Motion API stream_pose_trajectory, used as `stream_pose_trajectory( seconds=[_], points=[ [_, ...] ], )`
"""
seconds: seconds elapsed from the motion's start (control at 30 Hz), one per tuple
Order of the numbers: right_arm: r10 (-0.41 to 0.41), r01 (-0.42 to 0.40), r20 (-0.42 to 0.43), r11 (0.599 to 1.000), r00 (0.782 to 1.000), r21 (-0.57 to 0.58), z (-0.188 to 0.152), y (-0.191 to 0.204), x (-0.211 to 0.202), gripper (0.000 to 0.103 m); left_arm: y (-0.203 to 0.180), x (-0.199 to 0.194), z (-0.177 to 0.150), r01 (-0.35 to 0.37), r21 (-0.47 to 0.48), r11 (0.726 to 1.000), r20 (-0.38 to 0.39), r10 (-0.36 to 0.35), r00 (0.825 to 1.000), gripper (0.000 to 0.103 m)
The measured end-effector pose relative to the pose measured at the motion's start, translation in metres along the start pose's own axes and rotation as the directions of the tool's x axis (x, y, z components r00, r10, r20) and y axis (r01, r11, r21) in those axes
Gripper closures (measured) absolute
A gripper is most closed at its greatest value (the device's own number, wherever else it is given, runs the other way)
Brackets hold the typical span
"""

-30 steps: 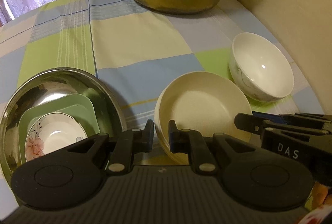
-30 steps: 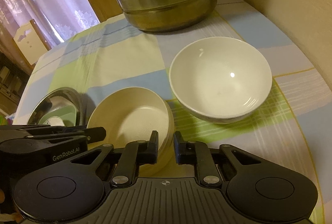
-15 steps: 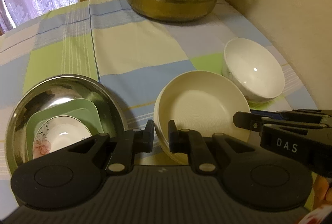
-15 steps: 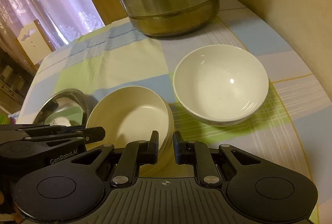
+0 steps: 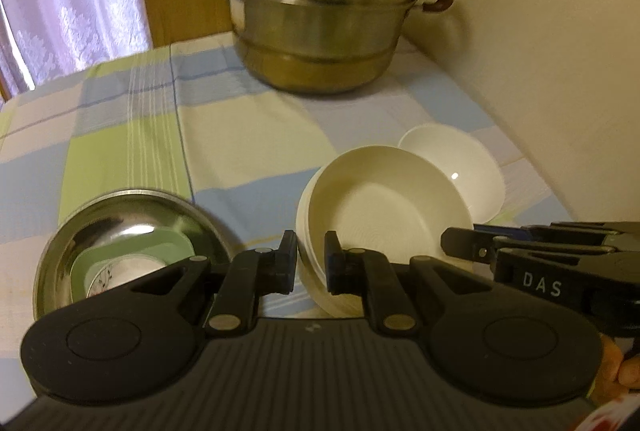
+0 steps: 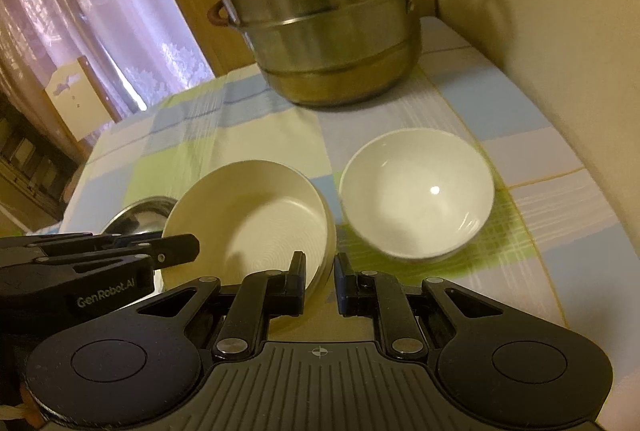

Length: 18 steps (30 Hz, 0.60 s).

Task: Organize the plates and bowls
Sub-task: 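Lift the cream bowl and lower it into the white floral bowl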

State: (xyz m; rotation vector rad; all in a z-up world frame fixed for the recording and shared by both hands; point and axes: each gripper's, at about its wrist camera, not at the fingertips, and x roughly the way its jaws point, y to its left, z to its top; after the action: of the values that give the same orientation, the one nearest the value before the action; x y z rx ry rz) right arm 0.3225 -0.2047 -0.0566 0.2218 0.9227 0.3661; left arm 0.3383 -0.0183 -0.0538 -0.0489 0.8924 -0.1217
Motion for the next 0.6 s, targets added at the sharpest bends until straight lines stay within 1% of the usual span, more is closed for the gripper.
stream_pose_trajectory(
  seconds=[0.23,0.6],
  points=[
    [-0.039,0.038,0.039,0.999,0.998,0.021,0.012,-0.013,-0.017,0.088,-0.021,-0.002,0.016,0.038,0.045,0.998,0.040,-0.040,0.998,0.091],
    [-0.120,0.115,0.069,0.991,0.990,0.075,0.034,-0.047,-0.020,0.088,-0.052,0.029,0.040,0.109,0.071,0.992,0.034,-0.111,0.993,0.091]
  ],
)
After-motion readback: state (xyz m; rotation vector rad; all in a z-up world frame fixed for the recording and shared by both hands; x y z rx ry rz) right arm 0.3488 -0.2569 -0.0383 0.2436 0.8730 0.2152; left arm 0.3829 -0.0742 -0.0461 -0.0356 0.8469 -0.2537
